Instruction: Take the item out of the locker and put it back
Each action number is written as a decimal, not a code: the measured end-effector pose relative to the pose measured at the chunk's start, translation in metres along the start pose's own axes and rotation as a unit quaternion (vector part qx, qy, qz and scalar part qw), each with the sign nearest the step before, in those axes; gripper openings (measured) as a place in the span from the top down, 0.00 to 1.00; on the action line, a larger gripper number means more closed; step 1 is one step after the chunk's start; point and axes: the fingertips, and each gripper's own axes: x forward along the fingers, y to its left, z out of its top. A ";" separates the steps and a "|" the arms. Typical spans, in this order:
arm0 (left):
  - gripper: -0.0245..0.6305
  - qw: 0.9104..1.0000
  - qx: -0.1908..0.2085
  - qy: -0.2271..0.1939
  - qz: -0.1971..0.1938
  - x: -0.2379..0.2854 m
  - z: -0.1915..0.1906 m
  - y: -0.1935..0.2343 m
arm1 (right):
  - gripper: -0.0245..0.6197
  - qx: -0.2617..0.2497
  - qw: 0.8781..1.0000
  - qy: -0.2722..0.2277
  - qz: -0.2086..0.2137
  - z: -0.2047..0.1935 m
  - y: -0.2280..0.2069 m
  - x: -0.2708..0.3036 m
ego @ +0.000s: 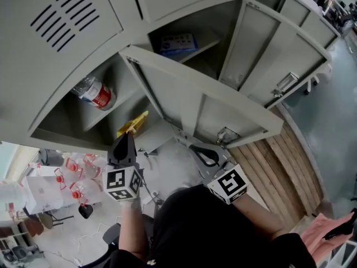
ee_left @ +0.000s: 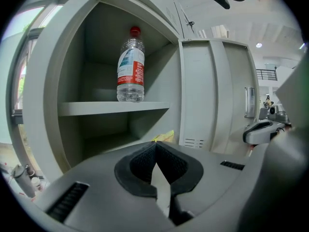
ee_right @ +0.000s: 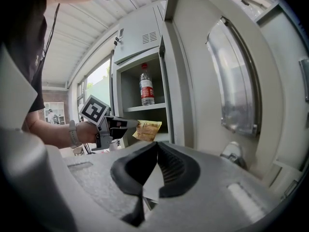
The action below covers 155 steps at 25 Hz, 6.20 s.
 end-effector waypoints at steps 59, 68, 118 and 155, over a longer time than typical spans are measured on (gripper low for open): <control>0.78 0.993 -0.062 0.092 0.037 0.063 -0.092 0.023 | 0.96 -0.011 0.999 0.032 0.001 -0.005 -0.009 -0.010; 0.76 0.994 -0.065 0.079 0.040 0.047 -0.086 0.019 | 0.96 -0.012 1.000 0.024 0.007 -0.005 -0.007 -0.013; 0.94 0.985 -0.122 -0.002 0.124 -0.136 -0.068 -0.006 | 0.96 -0.046 0.979 0.017 0.198 0.002 0.102 0.049; 0.94 0.988 -0.132 -0.012 0.083 -0.136 -0.071 -0.022 | 0.96 -0.034 0.979 0.031 0.196 -0.006 0.098 0.058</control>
